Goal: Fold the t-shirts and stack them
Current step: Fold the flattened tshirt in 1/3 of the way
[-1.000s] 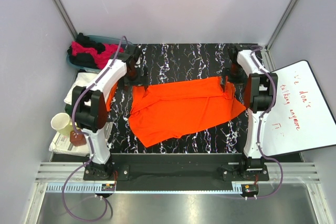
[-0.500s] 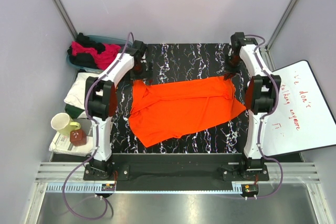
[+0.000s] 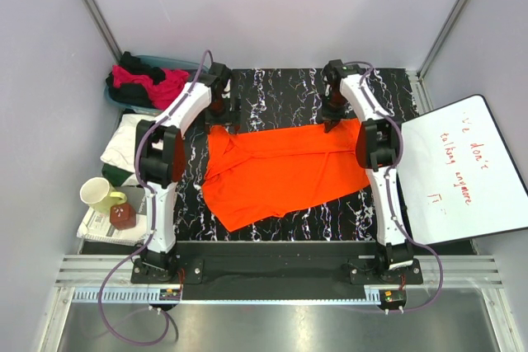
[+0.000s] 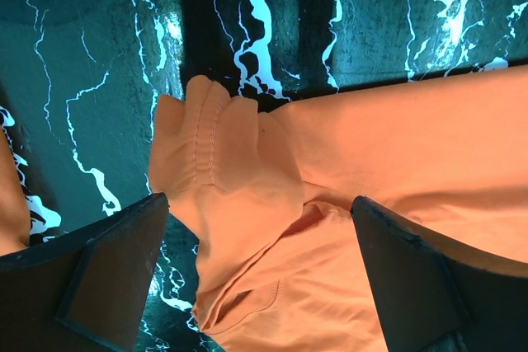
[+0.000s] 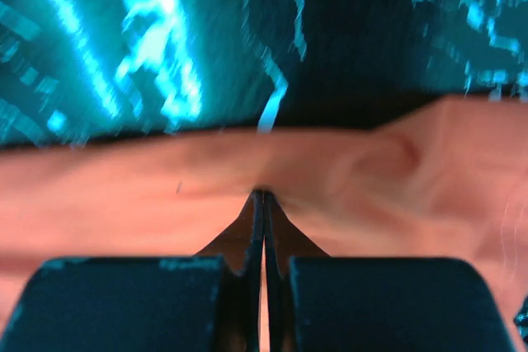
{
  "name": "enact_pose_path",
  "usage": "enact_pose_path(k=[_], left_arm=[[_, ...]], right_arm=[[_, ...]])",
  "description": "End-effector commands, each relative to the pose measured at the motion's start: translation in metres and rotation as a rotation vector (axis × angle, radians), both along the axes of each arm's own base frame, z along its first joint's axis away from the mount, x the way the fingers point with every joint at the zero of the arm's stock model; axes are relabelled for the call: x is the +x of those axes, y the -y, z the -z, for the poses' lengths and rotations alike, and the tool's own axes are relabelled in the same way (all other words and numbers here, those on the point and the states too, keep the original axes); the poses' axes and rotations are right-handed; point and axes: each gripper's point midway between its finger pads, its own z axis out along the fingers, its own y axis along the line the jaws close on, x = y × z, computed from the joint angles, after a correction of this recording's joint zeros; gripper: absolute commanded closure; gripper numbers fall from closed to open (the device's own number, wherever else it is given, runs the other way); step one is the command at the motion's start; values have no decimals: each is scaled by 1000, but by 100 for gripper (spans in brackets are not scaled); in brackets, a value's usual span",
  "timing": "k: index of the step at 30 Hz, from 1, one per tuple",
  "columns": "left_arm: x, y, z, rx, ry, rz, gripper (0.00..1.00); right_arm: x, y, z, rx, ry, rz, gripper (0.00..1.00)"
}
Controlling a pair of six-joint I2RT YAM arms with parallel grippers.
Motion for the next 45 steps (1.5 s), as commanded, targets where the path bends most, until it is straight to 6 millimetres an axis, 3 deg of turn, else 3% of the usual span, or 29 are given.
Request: enact_pose_path(k=[1,2,5,10,14,18,22,24,27,34,42,43,45], left_arm=[[2,0,-24,-25,47,43,1],[2,-3,-29,-27,59,38,1],[-5,-4,-33,-56,49,36,1],[-12,2,-40,-104,55,73,1],[-14,26,-39,-204,43,133,2],[-9,42,-37,-229,38,180,11],[-13,53,-27,-231,11,209,17],[-19,56,-18,-224,-15,216,26],[-27,62,-11,-223,-43,230,32],[-32,72,19,-182,-88,252,34],[-17,73,42,-154,-95,232,36],[-17,73,45,-151,-102,231,38],[-13,75,45,-151,-95,232,54]], right_arm=[[-1,29,5,-158,-49,72,100],[-3,38,21,-212,-78,85,100],[-2,49,32,-284,-82,117,100],[20,56,32,-319,13,159,100],[38,49,29,-271,75,158,100],[42,46,26,-247,94,131,100],[37,46,30,-249,72,115,100],[35,46,28,-242,66,110,100],[32,45,27,-235,58,105,100],[31,40,22,-191,58,98,100],[29,39,25,-160,44,95,100],[29,39,25,-157,43,94,100],[30,39,24,-150,45,96,100]])
